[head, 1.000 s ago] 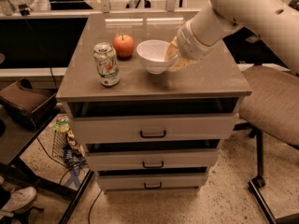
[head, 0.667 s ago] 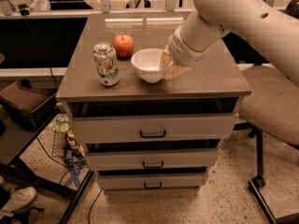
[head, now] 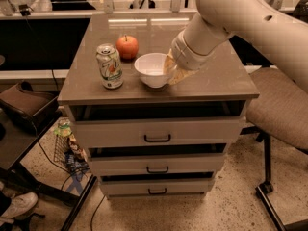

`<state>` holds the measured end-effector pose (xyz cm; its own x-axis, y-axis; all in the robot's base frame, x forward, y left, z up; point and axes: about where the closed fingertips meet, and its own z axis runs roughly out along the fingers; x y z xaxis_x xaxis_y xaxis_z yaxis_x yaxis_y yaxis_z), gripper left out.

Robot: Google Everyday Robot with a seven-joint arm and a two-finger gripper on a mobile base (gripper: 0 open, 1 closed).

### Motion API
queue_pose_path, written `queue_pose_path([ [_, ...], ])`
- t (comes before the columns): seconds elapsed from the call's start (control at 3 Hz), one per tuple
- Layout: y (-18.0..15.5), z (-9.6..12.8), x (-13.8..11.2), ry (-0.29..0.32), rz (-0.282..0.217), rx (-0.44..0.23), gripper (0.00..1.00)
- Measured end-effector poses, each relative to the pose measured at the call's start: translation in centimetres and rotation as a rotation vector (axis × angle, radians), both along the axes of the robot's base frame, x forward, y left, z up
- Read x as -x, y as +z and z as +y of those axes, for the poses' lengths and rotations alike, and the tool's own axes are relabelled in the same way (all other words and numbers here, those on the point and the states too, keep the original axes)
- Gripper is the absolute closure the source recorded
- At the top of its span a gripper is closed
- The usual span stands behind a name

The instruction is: Move white bowl near 7up can

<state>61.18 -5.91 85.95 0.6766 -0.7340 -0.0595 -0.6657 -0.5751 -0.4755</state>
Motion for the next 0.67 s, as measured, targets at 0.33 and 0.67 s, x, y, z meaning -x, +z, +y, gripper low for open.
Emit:
queue_pose_path([
  [0.33, -0.14, 0.11, 0.02, 0.002, 0.002, 0.0, 0.32],
  [0.67, -0.28, 0.21, 0.04, 0.004, 0.005, 0.001, 0.09],
])
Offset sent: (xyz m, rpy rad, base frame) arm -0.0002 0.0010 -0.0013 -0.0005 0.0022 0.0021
